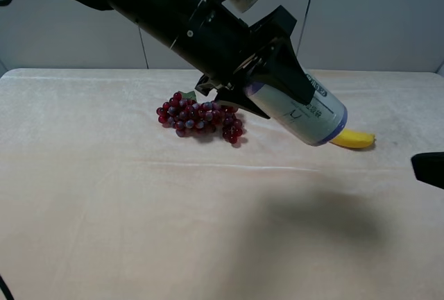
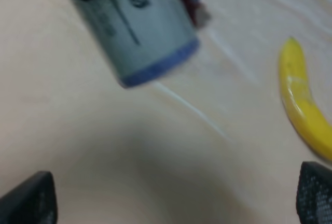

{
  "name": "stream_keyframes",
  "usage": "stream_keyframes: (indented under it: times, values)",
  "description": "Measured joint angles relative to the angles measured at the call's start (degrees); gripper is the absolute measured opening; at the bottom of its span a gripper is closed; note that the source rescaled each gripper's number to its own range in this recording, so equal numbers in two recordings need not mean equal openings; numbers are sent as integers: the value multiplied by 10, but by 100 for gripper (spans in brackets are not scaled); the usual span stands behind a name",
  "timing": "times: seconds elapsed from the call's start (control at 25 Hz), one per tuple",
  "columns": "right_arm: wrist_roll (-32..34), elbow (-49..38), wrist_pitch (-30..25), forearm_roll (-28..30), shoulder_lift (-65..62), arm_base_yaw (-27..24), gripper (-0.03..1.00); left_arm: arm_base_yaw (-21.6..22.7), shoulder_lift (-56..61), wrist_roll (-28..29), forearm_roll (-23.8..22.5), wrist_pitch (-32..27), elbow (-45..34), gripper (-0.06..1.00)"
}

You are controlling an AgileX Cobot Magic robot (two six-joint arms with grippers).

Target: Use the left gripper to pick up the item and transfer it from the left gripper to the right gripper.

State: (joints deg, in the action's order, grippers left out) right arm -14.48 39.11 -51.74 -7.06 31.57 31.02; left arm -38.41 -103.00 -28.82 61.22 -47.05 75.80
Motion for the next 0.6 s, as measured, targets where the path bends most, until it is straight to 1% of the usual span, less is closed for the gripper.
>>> stream_keyframes:
  times: [0.2, 0.28, 0.44, 0.6]
  values:
    - [-13, 0, 71, 25, 75, 48, 100, 0, 0, -3, 5, 2, 0, 1]
    - [-17, 0, 103, 34, 103, 54, 100, 0, 0, -3, 5, 2, 0, 1]
    - [-32, 0, 150, 38, 148, 54, 100, 0, 0, -4, 6, 2, 0, 1]
    - [-43, 0, 193, 31, 185, 54, 100, 0, 0, -4, 7, 2, 0, 1]
